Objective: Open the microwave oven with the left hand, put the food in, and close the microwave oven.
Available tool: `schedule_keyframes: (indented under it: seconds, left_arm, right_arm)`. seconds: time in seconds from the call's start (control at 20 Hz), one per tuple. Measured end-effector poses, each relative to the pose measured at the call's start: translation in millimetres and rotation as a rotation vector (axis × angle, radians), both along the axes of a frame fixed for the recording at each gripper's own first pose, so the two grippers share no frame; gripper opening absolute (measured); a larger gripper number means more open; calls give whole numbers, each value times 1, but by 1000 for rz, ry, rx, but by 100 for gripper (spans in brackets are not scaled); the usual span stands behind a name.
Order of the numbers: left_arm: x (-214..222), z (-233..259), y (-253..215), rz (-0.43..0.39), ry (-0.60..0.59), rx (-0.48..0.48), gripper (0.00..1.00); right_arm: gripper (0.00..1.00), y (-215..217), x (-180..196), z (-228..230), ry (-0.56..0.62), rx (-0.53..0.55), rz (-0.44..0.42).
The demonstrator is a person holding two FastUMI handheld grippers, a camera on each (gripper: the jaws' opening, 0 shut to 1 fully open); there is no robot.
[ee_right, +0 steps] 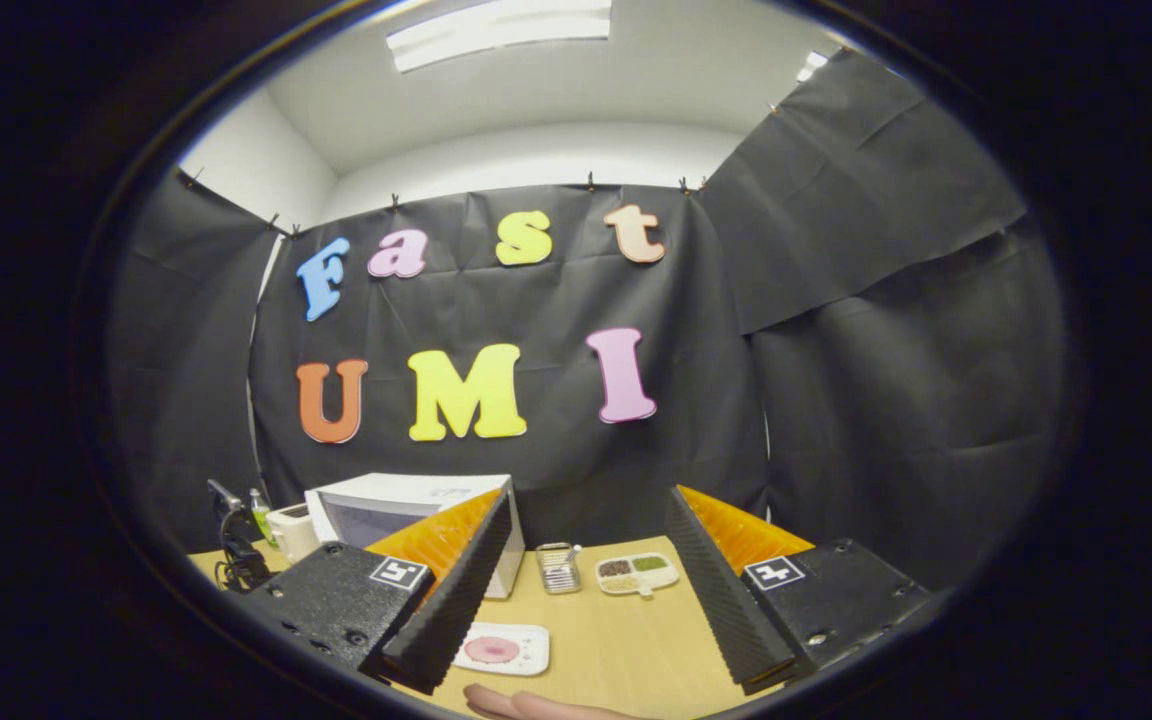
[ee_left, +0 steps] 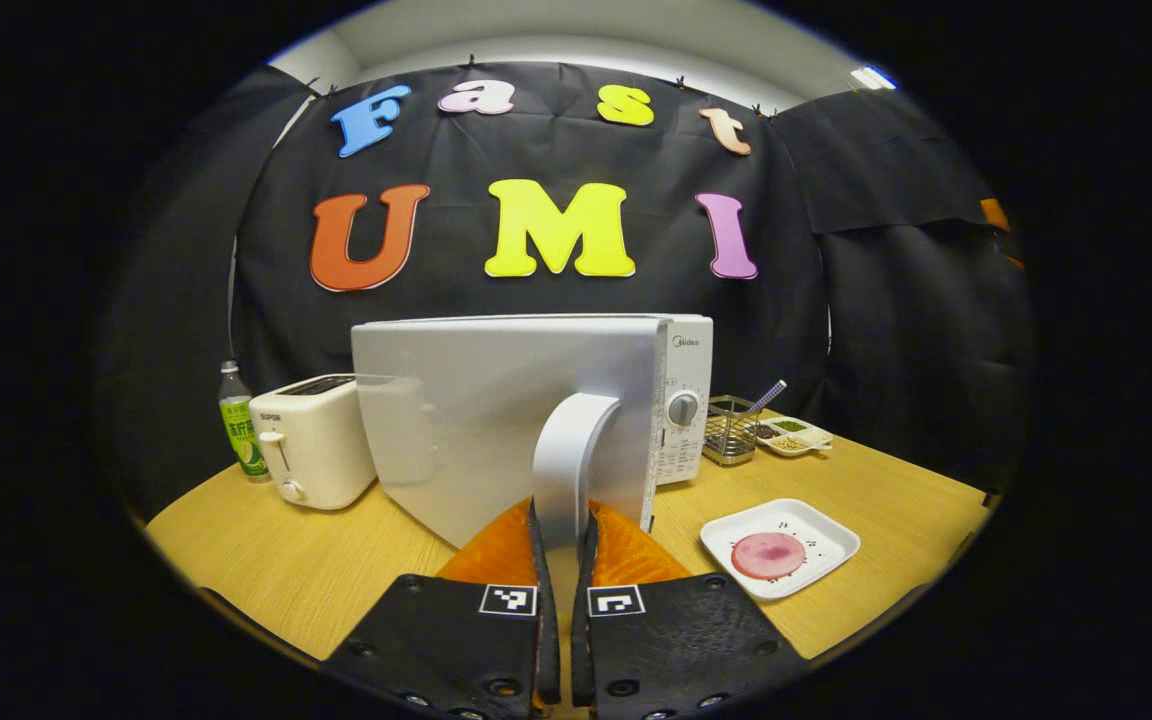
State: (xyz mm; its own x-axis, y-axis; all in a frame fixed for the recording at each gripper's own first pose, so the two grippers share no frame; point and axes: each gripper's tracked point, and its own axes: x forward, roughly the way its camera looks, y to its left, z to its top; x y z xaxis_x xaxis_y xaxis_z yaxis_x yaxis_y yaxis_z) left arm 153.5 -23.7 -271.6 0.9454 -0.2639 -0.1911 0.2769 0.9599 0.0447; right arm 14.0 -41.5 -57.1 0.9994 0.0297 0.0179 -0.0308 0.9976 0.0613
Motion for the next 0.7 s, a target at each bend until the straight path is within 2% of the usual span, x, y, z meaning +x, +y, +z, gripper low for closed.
schedule_keyframes:
  seconds: [0.05,0.1,0.2,0.35,0.45,0.5,0.7]
  left_arm:
    - [-8,0,12,14,-2,14,0]
    - [-12,0,27,33,-8,30,10]
    - [-29,-2,55,84,-9,54,12]
    - [-58,-10,104,198,1,93,35]
    - [-82,-11,126,252,27,82,67]
    - [-95,-6,134,277,22,54,97]
    - [-131,15,157,361,36,-3,97]
  right_arm:
    - [100,5,1,-2,6,-1,7]
    - [100,9,1,-5,14,-6,14]
    - [100,17,-1,-9,22,-10,27]
    - [100,28,-1,-15,28,-29,45]
    - [100,34,-1,-19,38,-33,55]
    - [100,37,0,-21,46,-35,59]
    - [100,45,4,-31,87,-55,75]
